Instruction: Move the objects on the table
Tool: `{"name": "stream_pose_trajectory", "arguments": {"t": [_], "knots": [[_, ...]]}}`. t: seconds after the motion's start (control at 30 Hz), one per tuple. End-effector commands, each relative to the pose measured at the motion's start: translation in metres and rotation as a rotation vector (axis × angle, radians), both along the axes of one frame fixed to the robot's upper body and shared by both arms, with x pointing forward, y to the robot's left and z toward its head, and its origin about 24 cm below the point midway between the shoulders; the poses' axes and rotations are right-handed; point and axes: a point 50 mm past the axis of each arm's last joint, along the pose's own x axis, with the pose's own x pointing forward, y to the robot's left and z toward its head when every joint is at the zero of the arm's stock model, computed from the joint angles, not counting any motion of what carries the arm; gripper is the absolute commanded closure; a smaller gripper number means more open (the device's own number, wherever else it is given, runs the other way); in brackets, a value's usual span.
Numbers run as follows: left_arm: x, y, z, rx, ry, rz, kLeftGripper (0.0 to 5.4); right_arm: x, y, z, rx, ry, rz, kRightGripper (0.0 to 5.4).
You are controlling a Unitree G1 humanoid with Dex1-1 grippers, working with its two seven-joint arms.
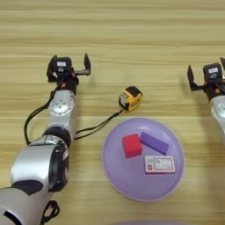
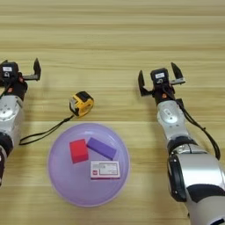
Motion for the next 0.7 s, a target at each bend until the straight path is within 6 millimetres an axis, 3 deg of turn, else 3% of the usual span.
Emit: {"name": "stream_pose_trajectory", "arguments": {"t": [0.03,0.7], "knots": [[0.0037,-0.0021,0.0030,-0.024,0.008,-0.001,0.03,0.0036,-0.0005,0.0044,0.000,0.000,-0.004,0.00],[-0.0028,0.0042,0.0022,-0.025,-0.044,0.002,0.03,-0.0025,0.0000,0.0027,-0.007,-0.045,0.013,0.00]]}}
